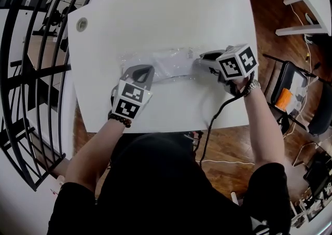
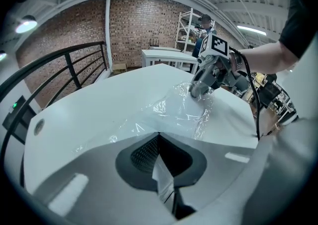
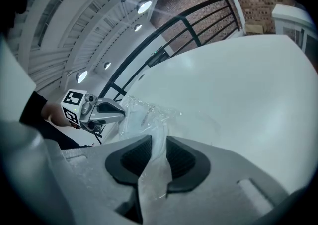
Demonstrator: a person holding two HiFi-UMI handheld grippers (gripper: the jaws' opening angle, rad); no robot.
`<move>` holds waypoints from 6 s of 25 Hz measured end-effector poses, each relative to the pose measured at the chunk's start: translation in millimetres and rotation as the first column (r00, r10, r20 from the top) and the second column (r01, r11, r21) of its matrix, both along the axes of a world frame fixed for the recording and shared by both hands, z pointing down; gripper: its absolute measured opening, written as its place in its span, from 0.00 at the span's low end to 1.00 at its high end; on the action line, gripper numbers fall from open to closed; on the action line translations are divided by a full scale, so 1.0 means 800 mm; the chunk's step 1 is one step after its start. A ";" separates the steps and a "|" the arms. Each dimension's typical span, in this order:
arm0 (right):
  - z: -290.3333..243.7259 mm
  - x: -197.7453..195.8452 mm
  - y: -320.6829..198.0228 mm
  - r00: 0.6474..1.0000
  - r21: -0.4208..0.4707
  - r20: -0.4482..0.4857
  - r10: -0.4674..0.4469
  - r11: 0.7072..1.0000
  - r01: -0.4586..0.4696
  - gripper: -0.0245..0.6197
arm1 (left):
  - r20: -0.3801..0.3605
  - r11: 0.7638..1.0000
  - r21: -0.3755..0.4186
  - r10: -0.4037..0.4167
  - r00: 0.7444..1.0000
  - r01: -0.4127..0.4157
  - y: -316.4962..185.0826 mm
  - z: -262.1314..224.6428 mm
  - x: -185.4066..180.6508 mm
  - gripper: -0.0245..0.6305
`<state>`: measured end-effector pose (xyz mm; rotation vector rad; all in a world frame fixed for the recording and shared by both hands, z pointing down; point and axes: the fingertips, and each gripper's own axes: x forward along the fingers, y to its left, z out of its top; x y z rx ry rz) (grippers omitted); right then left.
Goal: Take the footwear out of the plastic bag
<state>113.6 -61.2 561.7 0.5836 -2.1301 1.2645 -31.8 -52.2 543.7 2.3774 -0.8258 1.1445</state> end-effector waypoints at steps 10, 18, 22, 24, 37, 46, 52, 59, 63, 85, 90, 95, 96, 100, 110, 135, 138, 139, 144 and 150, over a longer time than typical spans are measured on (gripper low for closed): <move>-0.017 0.003 -0.004 1.000 0.070 0.018 0.026 0.997 -0.027 0.14 | -0.134 0.986 0.011 -0.162 0.978 0.165 -0.018 -0.055 -0.062 0.22; -0.025 0.002 -0.003 1.000 0.138 -0.025 0.004 0.990 -0.001 0.13 | -0.230 0.941 -0.025 -0.334 0.914 0.338 -0.038 -0.067 -0.142 0.39; -0.027 0.003 -0.006 0.999 0.161 -0.039 -0.003 0.987 0.009 0.13 | -0.301 0.930 -0.155 -0.367 0.880 0.334 -0.036 -0.053 -0.153 0.41; -0.028 0.004 -0.007 0.999 0.171 -0.044 -0.005 0.985 0.012 0.13 | -0.333 0.921 -0.223 -0.379 0.863 0.319 -0.033 -0.041 -0.154 0.41; -0.032 0.004 -0.007 0.999 0.194 -0.043 0.001 0.981 0.007 0.13 | -0.449 0.868 -0.451 -0.421 0.788 0.207 -0.028 -0.007 -0.141 0.17; -0.035 0.012 -0.004 0.999 0.192 -0.040 0.025 0.981 -0.017 0.13 | -0.428 0.886 -0.425 -0.376 0.822 0.184 -0.025 -0.013 -0.139 0.06; -0.040 0.017 -0.002 0.998 0.196 -0.033 0.048 0.980 -0.041 0.13 | -0.411 0.891 -0.406 -0.379 0.829 0.206 -0.027 -0.018 -0.156 0.06; -0.046 0.031 0.002 0.996 0.204 -0.036 0.080 0.976 -0.071 0.12 | -0.388 0.899 -0.376 -0.373 0.843 0.224 -0.032 -0.025 -0.175 0.06; -0.048 0.040 0.005 0.994 0.206 -0.042 0.102 0.974 -0.091 0.12 | -0.373 0.900 -0.364 -0.376 0.848 0.239 -0.036 -0.027 -0.188 0.06; -0.036 0.097 0.031 0.975 0.155 -0.074 0.210 0.968 -0.197 0.13 | -0.314 0.901 -0.319 -0.394 0.864 0.295 -0.050 -0.030 -0.233 0.06; -0.032 0.096 0.035 0.974 0.148 -0.079 0.211 0.969 -0.198 0.14 | -0.298 0.903 -0.289 -0.401 0.866 0.319 -0.055 -0.033 -0.236 0.06; -0.026 0.098 0.036 0.974 0.156 -0.091 0.209 0.969 -0.193 0.15 | -0.292 0.893 -0.216 -0.445 0.847 0.395 -0.068 -0.041 -0.249 0.24; -0.025 0.099 0.035 0.974 0.157 -0.094 0.209 0.969 -0.192 0.15 | -0.286 0.893 -0.194 -0.448 0.847 0.406 -0.071 -0.045 -0.252 0.25; -0.023 0.104 0.032 0.971 0.167 -0.108 0.215 0.967 -0.195 0.17 | -0.258 0.913 -0.067 -0.406 0.876 0.403 -0.077 -0.069 -0.248 0.27; -0.033 0.099 0.005 0.978 0.245 -0.166 0.130 0.966 -0.087 0.35 | -0.240 0.997 0.004 -0.072 0.968 0.075 -0.040 -0.095 -0.105 0.24; 0.003 0.009 -0.007 0.773 -0.002 -0.297 -0.560 0.810 0.586 0.35 | -0.070 0.997 -0.063 0.042 0.997 -0.046 -0.007 -0.006 -0.020 0.19; 0.003 0.007 -0.002 0.767 -0.005 -0.298 -0.568 0.804 0.594 0.33 | -0.039 0.999 -0.034 0.036 0.999 -0.038 -0.009 -0.003 -0.025 0.19; 0.001 0.007 -0.002 0.771 -0.002 -0.293 -0.566 0.807 0.591 0.32 | -0.030 0.999 -0.030 0.032 0.999 -0.033 -0.009 -0.002 -0.026 0.18; -0.007 0.007 0.004 0.796 0.002 -0.244 -0.554 0.821 0.571 0.24 | 0.009 1.000 -0.028 -0.004 1.000 0.005 -0.013 -0.004 -0.034 0.14; -0.012 0.012 0.009 0.821 0.009 -0.202 -0.534 0.838 0.546 0.21 | 0.048 0.998 -0.055 -0.017 0.999 0.020 -0.010 -0.001 -0.035 0.08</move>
